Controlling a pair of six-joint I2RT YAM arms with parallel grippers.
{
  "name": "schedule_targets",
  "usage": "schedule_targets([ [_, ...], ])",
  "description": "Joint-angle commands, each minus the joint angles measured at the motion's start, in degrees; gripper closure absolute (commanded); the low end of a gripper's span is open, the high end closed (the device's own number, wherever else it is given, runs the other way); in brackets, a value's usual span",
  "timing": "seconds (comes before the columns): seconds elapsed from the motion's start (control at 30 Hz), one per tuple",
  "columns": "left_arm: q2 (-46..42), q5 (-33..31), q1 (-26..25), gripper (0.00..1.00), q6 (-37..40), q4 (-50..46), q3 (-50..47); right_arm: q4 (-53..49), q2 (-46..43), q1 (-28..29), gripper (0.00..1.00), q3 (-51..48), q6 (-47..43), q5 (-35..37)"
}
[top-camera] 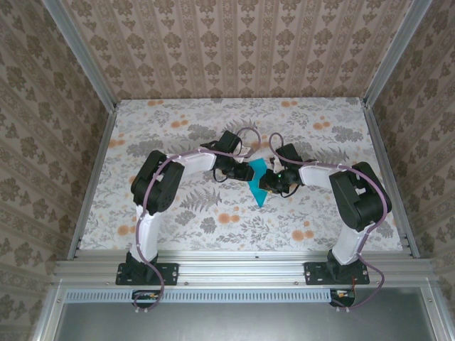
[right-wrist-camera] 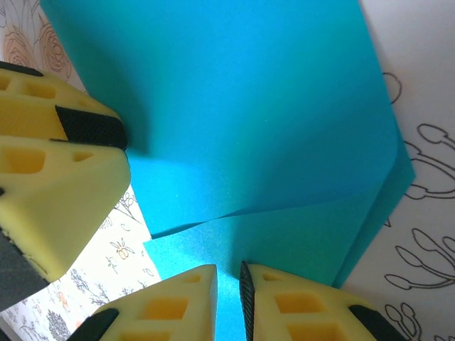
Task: Fold a paper plane with a square sheet of paper (pick it up from the middle)
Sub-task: Third fold the triangle at the center of the table.
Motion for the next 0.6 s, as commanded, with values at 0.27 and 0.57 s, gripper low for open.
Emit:
schedule_targets([
  [0.27, -6.44, 0.8, -1.33, 0.64, 1.4, -3.93, -1.35, -1.1, 0.29, 0.16, 0.79, -0.92, 0.06, 0.08],
  [0.57, -6.73, -0.63, -2.01, 0.62, 9.28, -5.14, -4.39, -0.57, -0.33, 0.13, 0.81, -1.16, -0.16, -1.91],
])
